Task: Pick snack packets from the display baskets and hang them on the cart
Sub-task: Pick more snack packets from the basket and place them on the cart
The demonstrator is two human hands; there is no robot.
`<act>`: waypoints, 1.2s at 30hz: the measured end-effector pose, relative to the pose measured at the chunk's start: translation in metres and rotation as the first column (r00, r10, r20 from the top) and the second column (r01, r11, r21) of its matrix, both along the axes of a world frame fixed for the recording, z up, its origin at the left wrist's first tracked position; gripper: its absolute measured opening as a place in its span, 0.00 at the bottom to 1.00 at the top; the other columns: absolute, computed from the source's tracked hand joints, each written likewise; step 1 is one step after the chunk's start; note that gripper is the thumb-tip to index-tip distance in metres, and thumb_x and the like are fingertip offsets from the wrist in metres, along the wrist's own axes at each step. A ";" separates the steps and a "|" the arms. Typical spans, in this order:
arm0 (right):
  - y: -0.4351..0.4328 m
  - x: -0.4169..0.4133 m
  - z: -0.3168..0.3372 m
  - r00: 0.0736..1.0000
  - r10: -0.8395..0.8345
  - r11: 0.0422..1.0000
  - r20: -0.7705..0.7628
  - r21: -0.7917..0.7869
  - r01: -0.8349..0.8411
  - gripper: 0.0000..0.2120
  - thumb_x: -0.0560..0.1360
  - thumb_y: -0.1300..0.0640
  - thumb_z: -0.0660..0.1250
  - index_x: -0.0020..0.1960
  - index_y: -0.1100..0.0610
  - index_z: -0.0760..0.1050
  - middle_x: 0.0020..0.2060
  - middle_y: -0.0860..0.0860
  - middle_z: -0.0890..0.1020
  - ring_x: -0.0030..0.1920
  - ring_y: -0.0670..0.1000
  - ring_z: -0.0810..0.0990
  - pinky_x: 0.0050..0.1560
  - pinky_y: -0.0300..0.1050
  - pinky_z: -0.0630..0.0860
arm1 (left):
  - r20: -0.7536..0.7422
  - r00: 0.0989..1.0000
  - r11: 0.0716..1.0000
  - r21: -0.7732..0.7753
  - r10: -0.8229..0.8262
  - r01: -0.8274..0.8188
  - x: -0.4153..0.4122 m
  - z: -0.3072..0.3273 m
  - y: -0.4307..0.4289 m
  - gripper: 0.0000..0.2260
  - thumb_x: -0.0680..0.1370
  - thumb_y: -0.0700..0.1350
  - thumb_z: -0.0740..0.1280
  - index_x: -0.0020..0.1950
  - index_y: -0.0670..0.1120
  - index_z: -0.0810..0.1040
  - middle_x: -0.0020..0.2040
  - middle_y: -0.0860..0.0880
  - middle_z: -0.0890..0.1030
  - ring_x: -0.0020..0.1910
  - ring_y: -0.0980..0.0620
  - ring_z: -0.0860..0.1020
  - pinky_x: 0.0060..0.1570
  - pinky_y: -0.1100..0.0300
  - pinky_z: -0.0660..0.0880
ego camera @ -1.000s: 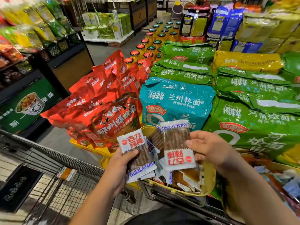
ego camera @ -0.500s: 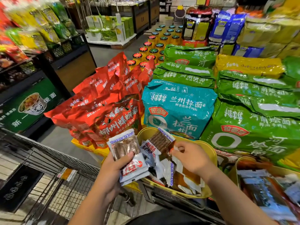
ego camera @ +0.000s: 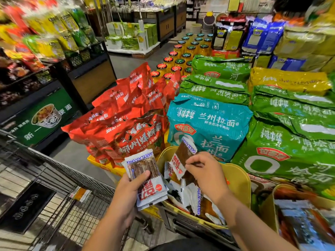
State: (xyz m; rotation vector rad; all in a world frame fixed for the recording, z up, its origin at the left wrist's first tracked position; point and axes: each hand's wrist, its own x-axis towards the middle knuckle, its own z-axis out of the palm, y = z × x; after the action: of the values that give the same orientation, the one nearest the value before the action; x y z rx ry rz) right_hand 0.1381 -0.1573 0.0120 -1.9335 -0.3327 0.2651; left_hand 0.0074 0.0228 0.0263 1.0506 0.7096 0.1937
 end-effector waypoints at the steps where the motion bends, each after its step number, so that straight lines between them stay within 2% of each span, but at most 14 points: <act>1: -0.002 -0.002 0.004 0.999 -0.036 0.997 -0.021 0.066 0.038 0.11 0.75 0.66 0.73 0.41 0.51 0.80 0.45 0.49 0.80 0.48 0.44 0.81 0.50 0.38 0.78 | 0.002 1.000 1.000 0.014 -0.002 0.002 0.001 0.001 0.000 0.17 0.75 0.42 0.71 0.63 0.45 0.78 0.54 0.40 0.86 0.44 0.44 0.86 0.42 0.49 0.83; 3: -0.006 -0.003 0.008 0.990 -0.097 0.980 -0.102 0.163 0.113 0.11 0.76 0.68 0.71 0.42 0.54 0.78 0.42 0.52 0.82 0.44 0.51 0.83 0.45 0.43 0.81 | 0.011 1.000 0.999 0.037 -0.023 0.022 0.004 0.002 -0.002 0.16 0.75 0.41 0.70 0.63 0.45 0.78 0.54 0.40 0.86 0.44 0.44 0.86 0.45 0.49 0.83; 5: -0.011 0.002 0.004 0.988 -0.100 0.991 -0.120 0.082 0.110 0.10 0.76 0.65 0.72 0.46 0.50 0.76 0.43 0.52 0.83 0.42 0.50 0.84 0.46 0.47 0.82 | 0.007 0.999 0.998 0.050 -0.032 0.032 0.008 0.003 -0.006 0.14 0.78 0.39 0.69 0.63 0.45 0.78 0.54 0.40 0.86 0.45 0.44 0.86 0.46 0.48 0.83; 7: -0.013 0.004 -0.001 0.978 -0.060 0.998 -0.199 -0.015 0.058 0.14 0.73 0.58 0.77 0.52 0.49 0.73 0.50 0.50 0.81 0.45 0.49 0.83 0.51 0.50 0.81 | -0.007 1.000 0.998 0.059 -0.030 0.030 0.012 0.002 -0.011 0.13 0.79 0.39 0.68 0.64 0.44 0.78 0.55 0.41 0.86 0.46 0.44 0.86 0.47 0.48 0.83; 10: -0.007 0.003 -0.008 0.952 -0.092 0.995 -0.293 0.019 0.102 0.22 0.73 0.51 0.77 0.58 0.51 0.68 0.54 0.48 0.76 0.43 0.51 0.85 0.51 0.54 0.83 | -0.016 0.999 0.997 0.075 -0.029 0.030 0.017 0.003 -0.016 0.13 0.79 0.38 0.68 0.64 0.44 0.78 0.56 0.41 0.86 0.46 0.44 0.85 0.49 0.49 0.81; 12: 0.000 0.004 -0.012 0.941 -0.139 0.985 -0.308 0.058 0.164 0.19 0.76 0.55 0.74 0.58 0.54 0.66 0.50 0.51 0.76 0.40 0.53 0.85 0.47 0.53 0.84 | -0.025 0.999 0.994 0.097 -0.040 0.042 0.017 0.003 -0.018 0.13 0.80 0.38 0.68 0.64 0.44 0.78 0.55 0.42 0.86 0.46 0.44 0.86 0.48 0.49 0.82; 16: 0.001 0.008 -0.008 0.899 -0.176 0.952 -0.402 0.163 0.260 0.15 0.78 0.65 0.70 0.59 0.58 0.67 0.49 0.55 0.77 0.44 0.53 0.82 0.42 0.46 0.83 | -0.042 0.999 0.994 0.107 -0.030 0.034 0.013 0.005 -0.019 0.10 0.80 0.39 0.67 0.61 0.44 0.79 0.52 0.42 0.87 0.44 0.43 0.86 0.49 0.46 0.82; 19: -0.022 0.000 0.007 0.854 -0.163 0.909 -0.494 0.261 0.325 0.15 0.78 0.66 0.69 0.62 0.57 0.70 0.49 0.55 0.80 0.44 0.54 0.83 0.42 0.49 0.80 | -0.054 0.998 0.992 0.124 0.033 -0.026 0.012 0.007 -0.013 0.08 0.80 0.40 0.68 0.58 0.45 0.80 0.48 0.41 0.87 0.39 0.43 0.86 0.41 0.44 0.83; 21: -0.042 -0.007 0.020 0.822 -0.136 0.861 -0.553 0.344 0.374 0.10 0.79 0.66 0.67 0.59 0.60 0.74 0.48 0.59 0.82 0.43 0.56 0.82 0.46 0.55 0.77 | -0.035 0.997 0.988 0.137 0.071 -0.066 0.013 0.009 -0.005 0.08 0.80 0.40 0.68 0.59 0.45 0.79 0.48 0.42 0.87 0.37 0.43 0.86 0.36 0.46 0.83; 23: -0.054 -0.013 0.032 0.809 -0.015 0.835 -0.588 0.438 0.334 0.04 0.80 0.67 0.64 0.53 0.62 0.76 0.44 0.60 0.82 0.41 0.56 0.81 0.47 0.58 0.78 | -0.035 0.999 0.987 0.163 0.006 0.000 0.013 0.012 -0.001 0.10 0.80 0.40 0.68 0.61 0.44 0.78 0.49 0.41 0.87 0.39 0.41 0.86 0.38 0.45 0.83; 25: -0.051 -0.018 0.043 0.814 0.095 0.838 -0.573 0.487 0.245 0.04 0.79 0.68 0.65 0.48 0.61 0.76 0.40 0.58 0.81 0.39 0.55 0.82 0.43 0.54 0.80 | -0.018 0.989 0.979 0.140 -0.146 0.147 0.014 0.015 -0.008 0.12 0.79 0.41 0.67 0.63 0.44 0.79 0.53 0.39 0.86 0.46 0.38 0.86 0.43 0.45 0.83; 30: -0.025 -0.020 0.044 0.900 0.079 0.908 -0.429 0.404 0.113 0.06 0.80 0.67 0.66 0.51 0.56 0.74 0.45 0.58 0.80 0.40 0.52 0.82 0.38 0.42 0.80 | -0.001 0.933 0.932 -0.042 -0.361 0.360 0.022 0.015 -0.038 0.18 0.77 0.49 0.69 0.62 0.40 0.81 0.55 0.35 0.84 0.48 0.40 0.84 0.49 0.46 0.82; 33: -0.039 -0.011 0.052 0.868 0.143 0.877 -0.476 0.467 0.112 0.06 0.83 0.61 0.62 0.57 0.53 0.74 0.54 0.57 0.83 0.46 0.50 0.85 0.50 0.45 0.84 | 0.015 0.904 0.903 -0.037 -0.428 0.428 0.028 0.011 -0.038 0.23 0.68 0.39 0.77 0.63 0.40 0.79 0.55 0.35 0.84 0.45 0.42 0.85 0.45 0.49 0.84; 36: -0.080 0.004 0.058 0.923 0.123 0.976 -0.365 0.213 -0.046 0.07 0.83 0.56 0.62 0.57 0.51 0.78 0.52 0.48 0.85 0.53 0.48 0.85 0.58 0.48 0.81 | 0.049 0.900 0.899 -0.050 -0.433 0.436 0.032 0.009 -0.035 0.25 0.64 0.34 0.78 0.60 0.41 0.80 0.51 0.37 0.85 0.42 0.43 0.85 0.41 0.50 0.84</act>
State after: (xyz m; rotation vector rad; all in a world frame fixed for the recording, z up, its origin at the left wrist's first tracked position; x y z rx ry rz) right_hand 0.1422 -0.2373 0.0698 -1.6281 -0.1789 0.6283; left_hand 0.0396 -0.0123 0.0350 1.1184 0.4281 -0.1949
